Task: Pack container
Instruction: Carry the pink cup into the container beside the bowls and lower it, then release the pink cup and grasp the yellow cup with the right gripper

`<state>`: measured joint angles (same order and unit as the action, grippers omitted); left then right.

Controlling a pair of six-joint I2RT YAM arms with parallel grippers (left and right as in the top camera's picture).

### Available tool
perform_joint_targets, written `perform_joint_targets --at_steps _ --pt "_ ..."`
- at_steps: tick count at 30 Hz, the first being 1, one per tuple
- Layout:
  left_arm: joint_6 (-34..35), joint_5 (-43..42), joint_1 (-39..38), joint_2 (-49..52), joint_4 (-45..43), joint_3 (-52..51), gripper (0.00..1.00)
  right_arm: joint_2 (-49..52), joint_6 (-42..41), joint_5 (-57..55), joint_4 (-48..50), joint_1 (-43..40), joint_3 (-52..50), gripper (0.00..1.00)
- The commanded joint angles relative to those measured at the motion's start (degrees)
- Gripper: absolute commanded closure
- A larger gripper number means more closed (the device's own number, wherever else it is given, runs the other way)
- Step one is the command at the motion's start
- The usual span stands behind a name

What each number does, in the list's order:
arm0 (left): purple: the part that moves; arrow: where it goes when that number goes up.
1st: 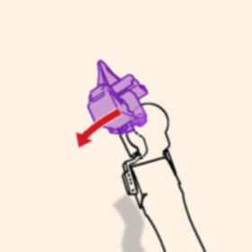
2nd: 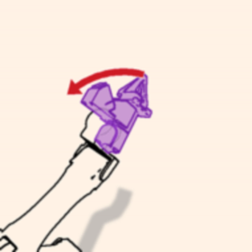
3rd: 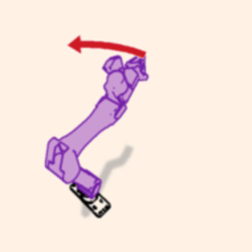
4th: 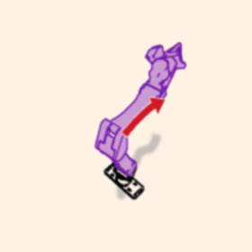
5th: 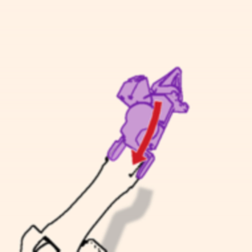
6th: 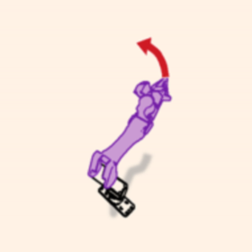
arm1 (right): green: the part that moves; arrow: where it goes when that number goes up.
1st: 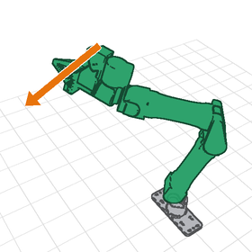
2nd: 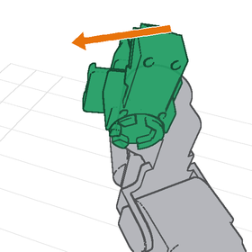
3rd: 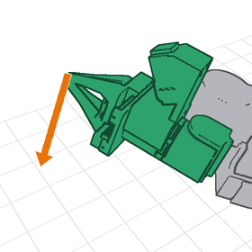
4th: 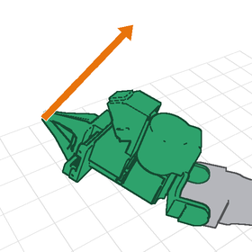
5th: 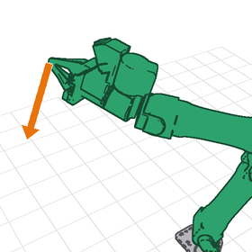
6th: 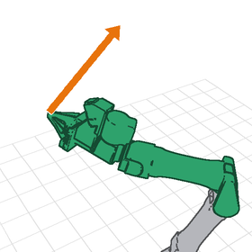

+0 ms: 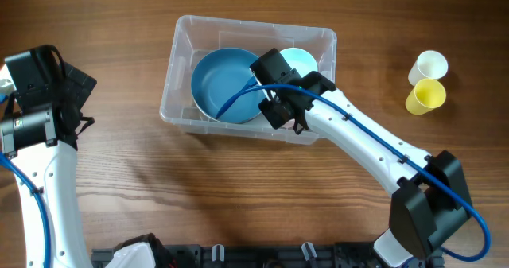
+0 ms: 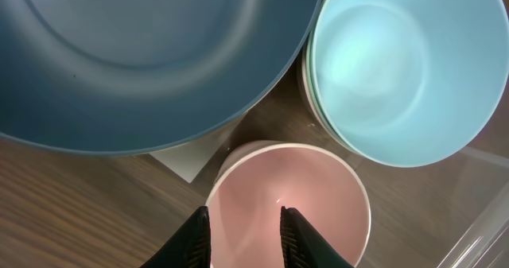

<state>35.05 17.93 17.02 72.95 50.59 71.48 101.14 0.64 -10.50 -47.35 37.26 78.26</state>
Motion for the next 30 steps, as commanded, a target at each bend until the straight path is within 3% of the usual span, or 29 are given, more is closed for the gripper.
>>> perform_joint_targets --at_steps 1,6,10,14,15,20,24,30 --pt "-0.07 -0.13 0.37 -0.09 -0.13 0.66 0.00 -1.64 -2.73 1.57 0.26 0.15 2.34 0.71" --pt "-0.07 -0.13 0.37 -0.09 -0.13 0.63 0.00 -8.09 -5.57 -0.13 -10.60 -3.06 11.67 0.66" --pt "-0.07 -0.13 0.37 -0.09 -0.13 0.63 0.00 -13.49 -9.68 -0.63 -22.16 -16.57 17.73 0.55" --pt "-0.07 -0.11 0.37 -0.09 -0.13 0.63 0.00 -15.21 -9.09 -0.63 -24.39 -29.64 17.70 0.26" --pt "-0.07 -0.11 0.37 -0.09 -0.13 0.63 0.00 -15.10 -8.41 -0.52 -24.48 -32.74 17.64 0.24" --pt "-0.07 -0.11 0.37 -0.09 -0.13 0.63 0.00 -12.52 -5.42 -0.42 -20.74 -42.51 15.69 0.24" --pt "-0.07 -0.11 0.37 -0.09 -0.13 0.63 0.00 -8.68 0.76 -0.48 -15.93 -45.90 12.94 0.24" --pt "-0.07 -0.13 0.37 -0.09 -0.13 0.63 0.00 -0.63 0.74 1.44 -12.26 -50.45 11.23 0.23"
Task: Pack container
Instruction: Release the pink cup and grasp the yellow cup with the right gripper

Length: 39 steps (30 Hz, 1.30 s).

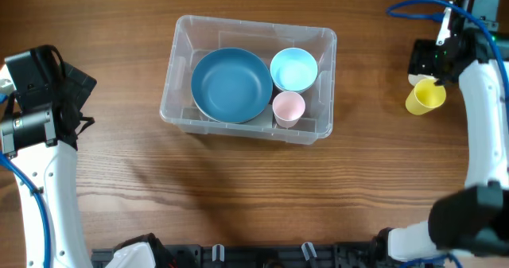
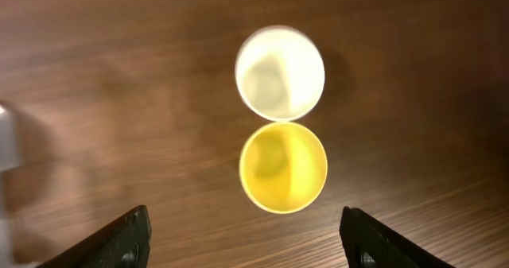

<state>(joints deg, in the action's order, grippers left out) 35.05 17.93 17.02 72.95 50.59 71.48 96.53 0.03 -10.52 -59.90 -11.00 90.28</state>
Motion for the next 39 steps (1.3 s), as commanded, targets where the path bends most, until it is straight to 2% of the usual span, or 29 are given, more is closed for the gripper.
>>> perform_joint_targets --at_steps 1,4,11,21,22,23,25,26,32,37,39 --pt "-0.07 -0.11 0.37 -0.09 -0.13 0.63 0.00 5.18 1.36 2.78 0.33 -2.62 -0.79 0.24" --pt "-0.07 -0.13 0.37 -0.09 -0.13 0.66 0.00 9.94 1.44 6.40 0.26 -3.43 -0.79 0.27" --pt "-0.07 -0.13 0.37 -0.09 -0.13 0.63 0.00 13.90 -0.22 8.02 -0.72 -3.43 -1.44 0.46" --pt "-0.07 -0.11 0.37 -0.09 -0.13 0.63 0.00 13.90 -1.66 5.44 10.05 -3.87 -11.50 0.46" --pt "-0.07 -0.13 0.37 -0.09 -0.13 0.63 0.00 13.88 -1.68 5.44 10.19 -3.87 -11.50 0.48" --pt "-0.07 -0.13 0.37 -0.09 -0.13 0.63 0.00 13.88 -1.73 5.44 10.19 -3.87 -11.47 0.55" --pt "-0.07 -0.13 0.37 -0.09 -0.13 0.66 0.00 13.88 -1.75 5.44 10.21 -3.87 -11.47 0.76" --pt "-0.07 -0.11 0.37 -0.09 -0.13 0.63 0.00 13.86 -1.77 5.44 10.23 -3.87 -11.47 0.80" --pt "-0.07 -0.13 0.37 -0.09 -0.13 0.63 0.00 13.70 -2.16 5.44 9.62 -3.85 -11.34 0.95" --pt "-0.07 -0.13 0.37 -0.09 -0.13 0.63 0.00 10.43 -4.72 5.77 7.43 -3.76 -9.81 0.96" --pt "-0.07 -0.11 0.37 -0.09 -0.13 0.63 0.00 5.27 -4.50 7.52 5.60 -2.51 -7.87 0.96"
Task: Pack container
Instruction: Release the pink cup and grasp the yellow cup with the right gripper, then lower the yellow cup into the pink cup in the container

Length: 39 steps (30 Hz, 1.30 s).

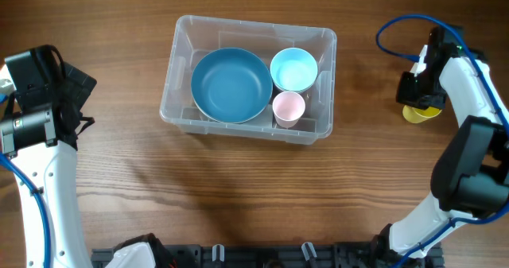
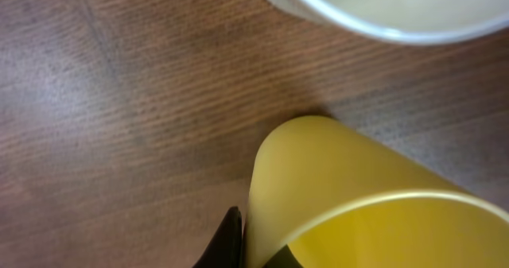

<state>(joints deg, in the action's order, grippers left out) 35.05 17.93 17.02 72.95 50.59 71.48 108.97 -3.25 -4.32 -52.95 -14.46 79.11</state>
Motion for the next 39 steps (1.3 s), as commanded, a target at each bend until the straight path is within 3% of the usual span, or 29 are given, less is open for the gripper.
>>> perform_joint_targets --at_steps 1,6,10,15,19,30,39 --pt "-0.07 -0.11 0.37 -0.09 -0.13 0.63 0.00 -8.55 -1.22 1.86 -1.70 1.40 3.76 0.96" --pt "-0.07 -0.13 0.37 -0.09 -0.13 0.63 0.00 -20.04 1.70 5.81 -3.10 8.28 5.42 0.96" --pt "-0.07 -0.13 0.37 -0.09 -0.13 0.63 0.00 -27.87 5.14 5.77 -3.65 21.20 5.40 0.96" --pt "-0.07 -0.11 0.37 -0.09 -0.13 0.63 0.00 -28.81 6.08 3.65 -5.38 38.18 5.35 0.96" --pt "-0.07 -0.13 0.37 -0.09 -0.13 0.63 0.00 -26.53 6.36 2.75 -4.33 46.51 5.25 0.96" --pt "-0.07 -0.11 0.37 -0.09 -0.13 0.63 0.00 -13.18 5.99 1.38 -2.27 50.49 5.25 0.96" --pt "-0.07 -0.13 0.37 -0.09 -0.13 0.66 0.00 -11.54 4.76 1.07 -1.73 50.49 5.18 0.96"
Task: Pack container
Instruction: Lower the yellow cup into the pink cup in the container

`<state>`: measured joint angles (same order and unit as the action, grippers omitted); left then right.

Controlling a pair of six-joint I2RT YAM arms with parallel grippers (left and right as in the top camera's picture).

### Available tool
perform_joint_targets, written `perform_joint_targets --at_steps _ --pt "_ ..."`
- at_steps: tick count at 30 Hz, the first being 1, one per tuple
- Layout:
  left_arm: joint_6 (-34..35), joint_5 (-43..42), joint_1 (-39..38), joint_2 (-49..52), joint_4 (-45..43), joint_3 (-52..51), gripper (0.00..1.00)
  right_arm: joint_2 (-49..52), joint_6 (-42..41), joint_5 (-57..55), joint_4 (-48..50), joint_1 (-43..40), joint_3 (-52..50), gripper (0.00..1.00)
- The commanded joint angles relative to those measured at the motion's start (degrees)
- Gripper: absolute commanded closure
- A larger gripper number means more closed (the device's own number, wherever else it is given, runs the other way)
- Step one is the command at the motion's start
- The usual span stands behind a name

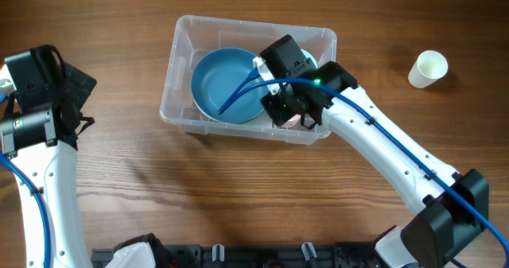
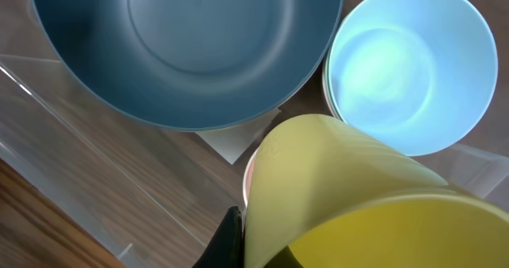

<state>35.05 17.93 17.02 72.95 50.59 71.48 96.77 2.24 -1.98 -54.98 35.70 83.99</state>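
A clear plastic container (image 1: 170,101) sits mid-table. Inside it are a dark blue bowl (image 2: 183,45) and a light blue bowl (image 2: 406,69). My right gripper (image 1: 296,109) reaches into the container's front right part. It is shut on the wall of a yellow cup (image 2: 342,196), one finger (image 2: 231,240) outside the wall. The cup hangs tilted just above a pink cup, of which only a sliver of rim (image 2: 248,175) shows. A white cup (image 1: 430,67) stands on the table at the far right. My left gripper (image 1: 73,87) stays at the left edge, far from the container.
The container's clear front wall (image 2: 71,165) runs close on the left of the held cup. The right arm's white links (image 1: 390,161) stretch from the front right corner across the table. A black rail (image 1: 262,256) lines the front edge.
The right gripper, shut on the yellow cup beside the white cup at the far right, has moved left. It now holds that cup inside the container above the pink cup. The white cup stands alone.
The right gripper first stood over the pink cup in the container. Then it was wide open above the white and yellow cups at the far right. Then it was shut on the yellow cup's wall, and now holds it in the container. The left arm never moved.
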Motion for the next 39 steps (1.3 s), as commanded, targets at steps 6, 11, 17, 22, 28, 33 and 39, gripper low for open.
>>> perform_joint_targets --at_steps 6,11,17,22,28,33,39 --pt "-0.07 -0.13 0.37 -0.09 -0.13 0.63 0.00 0.74 -1.01 -1.90 -2.62 0.28 0.26 0.96" --pt "-0.07 -0.11 0.37 -0.09 -0.13 0.63 0.00 0.74 -2.45 -3.82 -2.91 0.28 0.26 0.96" --pt "-0.07 -0.13 0.37 -0.09 -0.13 0.63 0.00 0.74 -2.86 -3.76 -2.93 0.28 0.26 0.96" --pt "-0.07 -0.11 0.37 -0.09 -0.13 0.63 0.00 0.74 -2.91 -3.21 -3.10 0.28 0.26 0.73" --pt "-0.07 -0.13 0.37 -0.09 -0.13 0.63 0.00 0.74 -4.00 -2.71 -2.60 0.28 0.28 0.68" --pt "-0.07 -0.13 0.37 -0.09 -0.13 0.63 0.00 0.20 -9.99 -7.32 -3.13 -1.79 0.68 0.68" --pt "-0.07 -0.13 0.37 -0.09 -0.13 0.63 0.00 -2.25 -11.39 -6.71 -9.01 -15.56 4.72 0.65"
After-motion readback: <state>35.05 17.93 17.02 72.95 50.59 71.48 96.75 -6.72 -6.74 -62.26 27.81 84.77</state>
